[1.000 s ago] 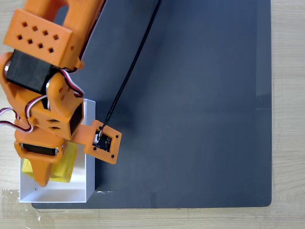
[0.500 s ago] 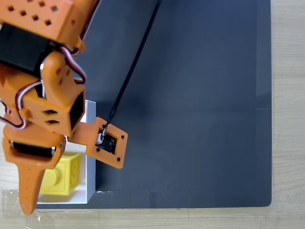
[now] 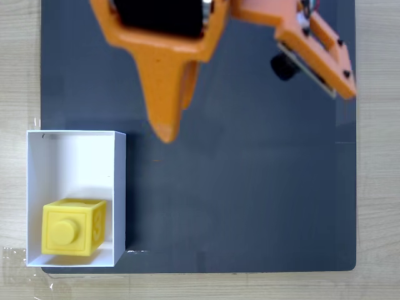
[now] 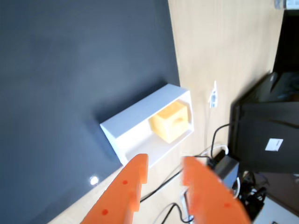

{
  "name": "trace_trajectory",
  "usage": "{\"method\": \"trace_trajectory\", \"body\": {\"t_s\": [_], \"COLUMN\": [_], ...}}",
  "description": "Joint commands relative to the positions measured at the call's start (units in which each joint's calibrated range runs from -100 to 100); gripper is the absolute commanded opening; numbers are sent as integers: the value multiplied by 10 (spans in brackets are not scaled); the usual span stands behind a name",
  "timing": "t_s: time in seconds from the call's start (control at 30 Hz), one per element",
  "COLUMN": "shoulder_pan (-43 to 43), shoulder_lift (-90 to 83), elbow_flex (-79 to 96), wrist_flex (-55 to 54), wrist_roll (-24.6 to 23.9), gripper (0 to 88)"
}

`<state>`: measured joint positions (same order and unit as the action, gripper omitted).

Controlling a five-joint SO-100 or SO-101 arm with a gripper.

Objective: Grasp a yellow block and put it in the box

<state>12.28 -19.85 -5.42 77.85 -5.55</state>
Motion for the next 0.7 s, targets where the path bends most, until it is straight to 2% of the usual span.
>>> {"method": "trace_trajectory", "body": {"t_s": [0.0, 0.27, 0.37, 0.47, 0.67], "shoulder_pan": [-21, -56, -56, -48, -56], "shoulder_lift": [-151, -421, -525, -627, -783], "elbow_flex": [188, 693, 816, 903, 969], "wrist_flex": [-45, -219, -236, -218, -38], "wrist_roll": [-2, 4, 42, 65, 82], "gripper": [22, 23, 23, 23, 23]}}
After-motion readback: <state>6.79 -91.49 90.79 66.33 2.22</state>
